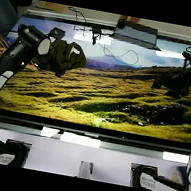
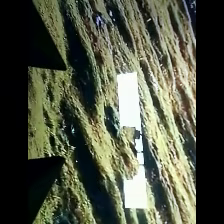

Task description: Fold the shirts.

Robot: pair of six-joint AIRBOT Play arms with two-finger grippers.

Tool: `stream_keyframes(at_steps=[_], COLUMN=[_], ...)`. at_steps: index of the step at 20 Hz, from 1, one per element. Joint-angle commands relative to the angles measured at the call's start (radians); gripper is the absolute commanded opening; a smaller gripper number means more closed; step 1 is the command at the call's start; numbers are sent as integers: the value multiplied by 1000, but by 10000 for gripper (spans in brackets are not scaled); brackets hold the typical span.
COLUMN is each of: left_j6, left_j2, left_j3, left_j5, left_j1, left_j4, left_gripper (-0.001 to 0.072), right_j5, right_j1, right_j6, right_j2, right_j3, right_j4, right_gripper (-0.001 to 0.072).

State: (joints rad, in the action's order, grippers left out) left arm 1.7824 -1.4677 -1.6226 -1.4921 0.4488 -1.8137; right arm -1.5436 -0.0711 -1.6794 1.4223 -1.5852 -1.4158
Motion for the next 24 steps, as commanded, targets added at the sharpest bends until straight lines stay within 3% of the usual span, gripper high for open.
stream_keyframes(at_steps=[1,17,21,24], left_j6=[0,28,63,59], left_j2=[0,-2,-19,-64], left_j3=[0,0,0,-9], left_j5=[0,12,126,412], left_j1=[0,0,0,-24], left_j4=[0,4,15,-17], left_gripper=[648,648,648,649], right_j5=[0,14,116,83], right_j1=[1,1,1,1], right_j6=[0,0,-16,-49], right_j2=[1,1,1,0], right_j3=[-1,-1,-1,-1], right_j4=[0,0,8,28], right_gripper=[675,675,675,675])
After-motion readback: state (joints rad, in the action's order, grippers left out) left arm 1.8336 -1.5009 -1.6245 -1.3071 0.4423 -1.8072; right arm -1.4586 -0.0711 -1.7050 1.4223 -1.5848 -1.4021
